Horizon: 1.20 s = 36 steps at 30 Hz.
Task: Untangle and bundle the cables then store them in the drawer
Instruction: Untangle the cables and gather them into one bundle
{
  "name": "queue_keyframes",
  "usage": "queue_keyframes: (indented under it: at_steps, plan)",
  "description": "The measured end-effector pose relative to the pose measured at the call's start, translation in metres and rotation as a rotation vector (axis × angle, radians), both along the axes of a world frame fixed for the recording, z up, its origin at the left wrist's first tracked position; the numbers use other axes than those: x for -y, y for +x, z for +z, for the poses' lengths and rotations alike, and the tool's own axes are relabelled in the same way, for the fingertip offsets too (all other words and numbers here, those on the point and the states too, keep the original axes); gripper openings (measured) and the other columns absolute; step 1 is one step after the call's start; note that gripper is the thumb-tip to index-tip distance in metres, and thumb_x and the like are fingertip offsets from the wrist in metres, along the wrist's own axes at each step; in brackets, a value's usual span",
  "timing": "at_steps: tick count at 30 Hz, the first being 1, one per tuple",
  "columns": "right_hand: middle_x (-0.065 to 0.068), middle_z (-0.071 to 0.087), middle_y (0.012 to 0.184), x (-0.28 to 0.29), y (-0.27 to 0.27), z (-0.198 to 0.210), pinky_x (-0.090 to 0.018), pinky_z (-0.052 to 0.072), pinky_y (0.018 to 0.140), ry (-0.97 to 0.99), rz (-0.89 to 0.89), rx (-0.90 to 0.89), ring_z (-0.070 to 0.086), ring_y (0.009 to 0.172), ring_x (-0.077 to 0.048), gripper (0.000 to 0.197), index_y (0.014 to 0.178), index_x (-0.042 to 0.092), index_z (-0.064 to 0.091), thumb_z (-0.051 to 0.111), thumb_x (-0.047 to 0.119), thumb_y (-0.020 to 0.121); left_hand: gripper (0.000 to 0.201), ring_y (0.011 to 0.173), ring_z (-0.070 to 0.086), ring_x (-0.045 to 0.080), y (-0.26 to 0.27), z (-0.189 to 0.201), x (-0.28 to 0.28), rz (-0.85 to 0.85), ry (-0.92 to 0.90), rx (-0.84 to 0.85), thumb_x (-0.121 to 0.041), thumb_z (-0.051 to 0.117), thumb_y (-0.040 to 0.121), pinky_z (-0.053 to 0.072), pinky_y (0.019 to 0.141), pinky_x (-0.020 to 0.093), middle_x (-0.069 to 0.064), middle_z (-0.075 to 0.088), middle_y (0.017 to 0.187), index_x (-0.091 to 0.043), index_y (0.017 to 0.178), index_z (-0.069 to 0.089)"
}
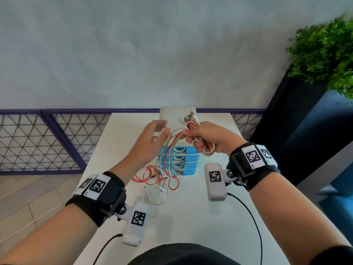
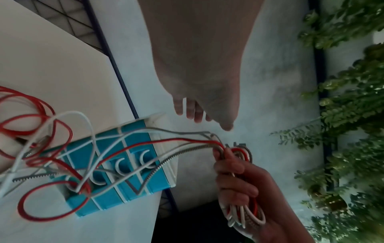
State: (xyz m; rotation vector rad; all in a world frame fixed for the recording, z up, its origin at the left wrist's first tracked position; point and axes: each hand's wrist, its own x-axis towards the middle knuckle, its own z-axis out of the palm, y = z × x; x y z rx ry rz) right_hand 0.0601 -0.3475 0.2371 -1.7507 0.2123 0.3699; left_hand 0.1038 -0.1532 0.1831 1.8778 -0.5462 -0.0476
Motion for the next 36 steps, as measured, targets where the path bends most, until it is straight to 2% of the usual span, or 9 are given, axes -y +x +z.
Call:
queue_keyframes:
  at_steps: [3,6,9,13,19,25,32,34,36]
  plan:
    - [-0.021,0.050,0.081,0.003,-0.002,-0.001,-0.025,0.043,0.045,-0.039,0.106,0.029,0.044,0.046,-0.014,0.022,0.089,0.004,0.059,0.063,0.025,0.091,0.050,0.106,0.062,0.007,-0.005,0.004,0.009,-0.259,0.097,-0.206,-0.056,0.042,0.086,0.045,0.093,0.021,-0.005,0.069,0.104,-0.020,0.116,0.059]
    - [-0.014,0.051,0.067,0.008,-0.006,-0.002,-0.025,0.043,0.046,-0.082,0.148,0.100,0.044,0.045,-0.013,0.025,0.076,0.009,0.056,0.061,0.026,0.093,0.049,0.054,0.056,0.017,-0.008,0.004,0.010,-0.390,0.025,-0.456,-0.057,0.041,0.085,0.052,0.080,0.034,-0.003,0.049,0.054,-0.011,0.079,0.058]
    - [0.000,0.052,0.062,0.010,-0.006,-0.009,-0.024,0.044,0.046,-0.071,0.079,0.193,0.044,0.043,-0.009,0.021,0.080,0.012,0.053,0.056,0.022,0.097,0.052,0.042,0.032,0.012,-0.008,0.008,0.005,-0.455,-0.077,-0.735,-0.058,0.031,0.090,0.046,0.062,0.027,-0.004,0.030,0.050,-0.014,0.069,0.047]
    - [0.000,0.052,0.063,0.012,-0.002,-0.021,-0.025,0.046,0.047,-0.050,-0.035,0.249,0.046,0.045,-0.011,0.020,0.082,0.012,0.051,0.055,0.023,0.097,0.054,0.049,0.038,0.015,-0.009,0.008,-0.004,-0.584,-0.210,-0.958,-0.053,0.023,0.096,0.047,0.064,0.025,-0.002,0.033,0.054,-0.014,0.075,0.054]
    - [0.003,0.046,0.060,-0.001,0.004,-0.038,-0.028,0.048,0.054,0.049,-0.123,0.256,0.049,0.049,-0.012,0.043,0.090,0.010,0.058,0.048,0.052,0.094,0.035,0.044,0.035,0.008,-0.021,0.002,0.021,-0.267,-0.143,-0.509,-0.031,0.027,0.103,0.048,0.060,0.028,-0.004,0.032,0.059,-0.015,0.076,0.042]
    - [-0.003,0.051,0.064,-0.013,0.004,-0.045,-0.033,0.050,0.064,0.234,-0.178,0.156,0.053,0.055,-0.015,0.060,0.077,0.012,0.054,0.036,0.067,0.090,0.028,0.060,0.045,0.019,-0.042,0.008,0.041,0.037,0.536,0.152,-0.038,0.024,0.102,0.037,0.059,0.036,-0.006,0.043,0.064,-0.018,0.086,0.037]
    - [-0.004,0.047,0.070,-0.026,0.000,-0.039,-0.028,0.043,0.067,0.285,-0.125,0.083,0.051,0.066,-0.016,0.054,0.088,0.012,0.050,0.062,0.063,0.077,0.036,0.076,0.048,0.020,-0.055,0.019,0.071,0.042,0.918,0.164,-0.023,0.035,0.099,0.035,0.062,0.029,0.007,0.057,0.094,-0.007,0.131,0.037]
    - [-0.007,0.055,0.073,-0.026,0.000,-0.037,-0.029,0.048,0.068,0.316,-0.131,0.067,0.057,0.069,-0.019,0.041,0.088,0.010,0.051,0.074,0.042,0.079,0.037,0.095,0.056,0.019,-0.057,0.021,0.064,-0.138,1.049,-0.161,-0.020,0.038,0.100,0.046,0.087,0.028,0.010,0.064,0.117,0.001,0.128,0.048]
    - [-0.009,0.062,0.073,-0.026,-0.001,-0.038,-0.032,0.051,0.070,0.360,-0.161,0.044,0.063,0.069,-0.020,0.030,0.084,0.008,0.056,0.073,0.032,0.083,0.027,0.093,0.061,0.024,-0.066,0.023,0.066,-0.064,1.097,0.121,-0.010,0.039,0.097,0.049,0.082,0.033,0.009,0.068,0.104,0.000,0.114,0.057]
